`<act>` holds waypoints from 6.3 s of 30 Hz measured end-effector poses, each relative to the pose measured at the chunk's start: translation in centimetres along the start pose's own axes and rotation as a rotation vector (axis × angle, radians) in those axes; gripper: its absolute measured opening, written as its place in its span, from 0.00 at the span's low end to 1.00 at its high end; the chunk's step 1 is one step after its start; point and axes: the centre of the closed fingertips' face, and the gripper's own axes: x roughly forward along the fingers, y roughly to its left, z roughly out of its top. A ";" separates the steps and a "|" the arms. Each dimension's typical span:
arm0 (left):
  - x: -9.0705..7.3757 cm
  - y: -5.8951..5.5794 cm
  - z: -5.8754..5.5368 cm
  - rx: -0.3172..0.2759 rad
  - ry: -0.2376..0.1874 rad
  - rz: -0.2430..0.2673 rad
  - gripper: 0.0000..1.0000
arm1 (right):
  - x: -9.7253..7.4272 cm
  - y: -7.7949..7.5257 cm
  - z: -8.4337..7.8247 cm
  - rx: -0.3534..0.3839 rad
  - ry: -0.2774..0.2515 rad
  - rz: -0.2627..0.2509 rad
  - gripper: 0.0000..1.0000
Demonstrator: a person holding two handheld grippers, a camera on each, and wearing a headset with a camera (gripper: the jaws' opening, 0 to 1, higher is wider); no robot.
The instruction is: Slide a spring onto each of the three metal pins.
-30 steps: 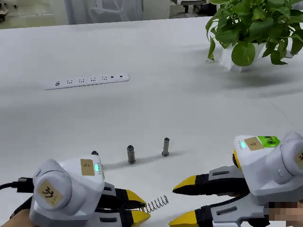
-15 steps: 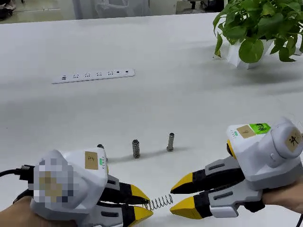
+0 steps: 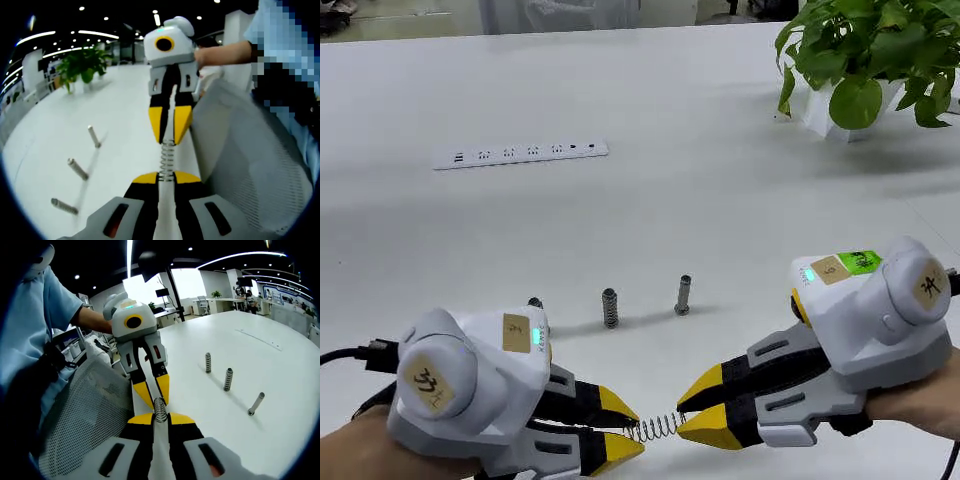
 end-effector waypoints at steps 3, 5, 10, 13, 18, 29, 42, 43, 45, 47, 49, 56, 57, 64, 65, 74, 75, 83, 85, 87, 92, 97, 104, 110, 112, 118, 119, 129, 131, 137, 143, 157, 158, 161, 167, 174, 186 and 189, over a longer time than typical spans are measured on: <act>0.1 0.0 0.1 -0.001 0.001 0.000 0.10 | 0.0 0.1 0.2 -0.030 0.019 -0.011 0.12; 0.2 0.0 0.1 -0.003 0.003 0.001 0.10 | -0.1 0.1 0.4 -0.049 0.028 -0.016 0.12; 0.5 0.0 0.1 -0.011 0.006 0.002 0.10 | 0.0 0.2 1.1 -0.101 0.051 -0.031 0.12; 0.7 -0.1 0.1 -0.008 0.011 0.000 0.10 | 0.0 0.2 1.5 -0.153 0.062 -0.034 0.03; 1.0 0.0 0.4 -0.010 -0.001 0.001 0.10 | 0.7 0.3 1.5 -0.159 0.072 -0.032 0.02; 0.9 0.1 0.9 0.002 -0.018 -0.001 0.10 | -0.7 -0.8 0.5 -0.123 0.093 -0.051 0.21; 0.8 0.0 1.5 0.013 -0.040 -0.010 0.10 | -0.7 -0.2 0.3 -0.098 0.099 -0.011 0.13; 0.7 0.0 1.5 0.015 -0.041 -0.009 0.10 | -0.7 -0.2 0.3 -0.099 0.099 -0.009 0.12; 0.7 0.0 1.5 0.016 -0.041 -0.009 0.10 | -0.8 -0.2 0.3 -0.099 0.098 -0.012 0.12; 0.7 0.0 1.5 0.015 -0.042 -0.009 0.10 | -0.7 -0.2 0.4 -0.101 0.098 -0.013 0.12; 0.8 0.0 1.5 0.013 -0.042 -0.009 0.10 | -0.7 -0.1 0.5 -0.107 0.100 -0.012 0.12; 1.2 -0.1 1.6 0.015 -0.039 -0.011 0.10 | -0.7 0.3 1.2 -0.156 0.125 -0.021 0.12; 1.2 -0.1 1.7 0.015 -0.039 -0.011 0.10 | -0.7 0.3 1.2 -0.165 0.130 -0.022 0.12; 1.5 0.0 1.7 0.006 -0.037 -0.006 0.10 | -0.4 0.5 1.6 -0.215 0.157 -0.031 0.12; 1.5 -0.1 1.7 0.006 -0.036 -0.006 0.10 | -0.4 0.5 1.6 -0.217 0.159 -0.030 0.12; 1.7 -0.1 1.8 -0.001 -0.045 0.001 0.09 | -0.4 0.4 1.5 -0.246 0.186 -0.033 0.12; 1.7 -0.1 1.8 -0.001 -0.047 0.001 0.09 | -0.5 0.4 1.4 -0.245 0.187 -0.033 0.12; 2.2 -0.6 1.9 0.009 -0.041 -0.013 0.09 | -1.0 0.4 1.2 -0.300 0.263 -0.033 0.23; 2.3 -0.7 2.0 0.016 -0.042 -0.016 0.09 | -0.8 0.6 1.1 -0.296 0.283 -0.015 0.23; 2.4 -0.7 2.0 0.016 -0.043 -0.017 0.09 | -0.6 0.7 0.9 -0.290 0.299 -0.003 0.23; 2.6 -0.8 2.2 0.014 -0.049 -0.018 0.09 | -0.2 1.1 0.0 -0.296 0.356 0.034 0.19; 2.7 -0.9 2.4 0.014 -0.055 -0.019 0.09 | 0.0 1.0 -0.3 -0.298 0.379 0.045 0.17; 2.7 -1.0 2.5 0.013 -0.057 -0.023 0.09 | 0.1 0.8 -0.7 -0.304 0.409 0.056 0.15; 2.9 -1.1 2.8 0.011 -0.062 -0.029 0.09 | 0.0 0.9 -1.1 -0.300 0.430 0.068 0.14; 2.9 -1.1 2.8 0.012 -0.061 -0.032 0.09 | 0.0 0.9 -1.2 -0.303 0.432 0.068 0.13; 3.0 -1.1 2.9 0.011 -0.057 -0.036 0.09 | 0.0 0.8 -1.2 -0.292 0.434 0.072 0.13; 3.0 -1.1 2.9 0.011 -0.056 -0.037 0.09 | 0.0 0.8 -1.2 -0.290 0.435 0.072 0.13; 3.2 -1.1 2.8 0.004 -0.051 -0.038 0.10 | 0.0 0.6 -1.4 -0.303 0.444 0.070 0.13; 3.2 -1.1 2.8 -0.001 -0.051 -0.039 0.10 | 0.0 0.7 -1.4 -0.303 0.443 0.069 0.13; 3.3 -1.0 2.6 -0.007 -0.056 -0.031 0.10 | 0.2 0.6 -1.5 -0.323 0.437 0.063 0.12; 3.3 -1.2 2.4 -0.011 -0.064 -0.025 0.10 | 0.3 0.8 -1.7 -0.324 0.440 0.072 0.12; 2.5 0.5 1.9 -0.121 -0.158 0.114 0.21 | 0.1 -0.1 -1.9 -0.307 0.454 0.073 0.12; 2.2 0.8 1.6 -0.130 -0.163 0.138 0.24 | 0.0 -0.3 -2.0 -0.304 0.459 0.068 0.12; 1.2 1.8 0.5 -0.165 -0.164 0.198 0.32 | -0.3 -0.9 -2.1 -0.298 0.467 0.059 0.12; -1.5 4.0 -0.9 -0.247 -0.202 0.339 0.52 | -1.0 -2.5 -2.2 -0.283 0.484 0.035 0.12; -5.0 6.1 -2.7 -0.305 -0.211 0.518 0.74 | -2.3 -4.6 -1.5 -0.298 0.518 0.007 0.12; -7.6 7.0 -5.3 -0.371 -0.175 0.648 1.00 | -2.8 -7.2 1.3 -0.383 0.567 -0.009 0.12; -7.9 7.0 -5.5 -0.379 -0.179 0.661 1.00 | -3.0 -8.2 2.2 -0.409 0.583 -0.021 0.12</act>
